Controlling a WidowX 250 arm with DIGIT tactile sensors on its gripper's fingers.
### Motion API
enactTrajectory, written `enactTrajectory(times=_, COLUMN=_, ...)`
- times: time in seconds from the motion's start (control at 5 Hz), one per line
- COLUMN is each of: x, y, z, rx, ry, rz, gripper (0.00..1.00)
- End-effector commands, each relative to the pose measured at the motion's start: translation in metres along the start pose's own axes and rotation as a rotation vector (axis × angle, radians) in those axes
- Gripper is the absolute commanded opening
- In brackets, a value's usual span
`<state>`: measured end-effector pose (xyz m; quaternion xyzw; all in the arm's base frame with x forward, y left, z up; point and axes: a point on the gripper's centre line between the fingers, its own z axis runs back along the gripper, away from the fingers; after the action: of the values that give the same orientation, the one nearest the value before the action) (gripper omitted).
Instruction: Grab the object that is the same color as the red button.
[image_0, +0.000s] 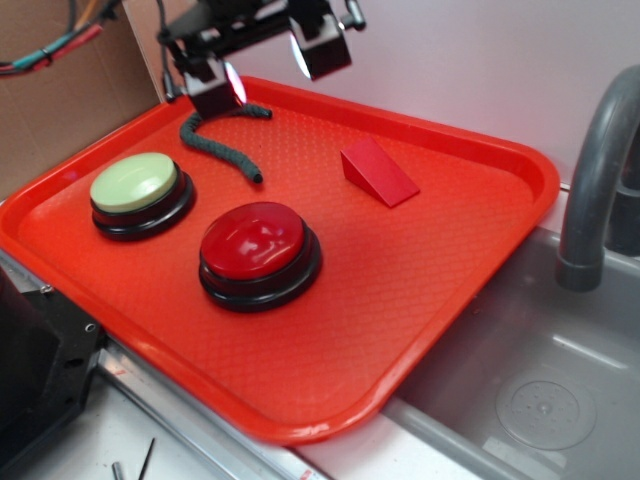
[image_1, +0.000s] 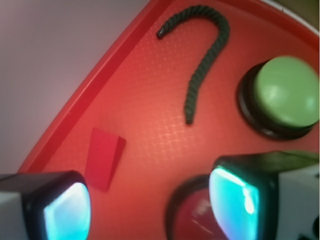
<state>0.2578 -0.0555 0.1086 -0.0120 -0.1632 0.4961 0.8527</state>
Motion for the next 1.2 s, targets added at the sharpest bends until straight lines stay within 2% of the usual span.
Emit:
enactTrajectory(times=0.0, x=0.014, y=-0.031, z=-0.034, rx=-0.02, ry=-0.056, rz=0.082, gripper=1.0)
enactTrajectory(times=0.2, x=0.018, y=-0.045, z=-0.057, rx=0.004, ry=-0.082, rz=0.083, gripper=1.0)
enactTrajectory(times=0.6, x=0.028, y=-0.053, z=-0.09, rx=0.08, ry=-0.114, rz=0.092, gripper=1.0)
enactTrajectory(times=0.8, x=0.03, y=-0.048, z=-0.101, rx=0.126, ry=-0.133, rz=0.111, gripper=0.34)
enactTrajectory(times=1.0, x=0.033, y=-0.046, z=-0.108, rx=0.151, ry=-0.135, rz=0.11, gripper=0.0)
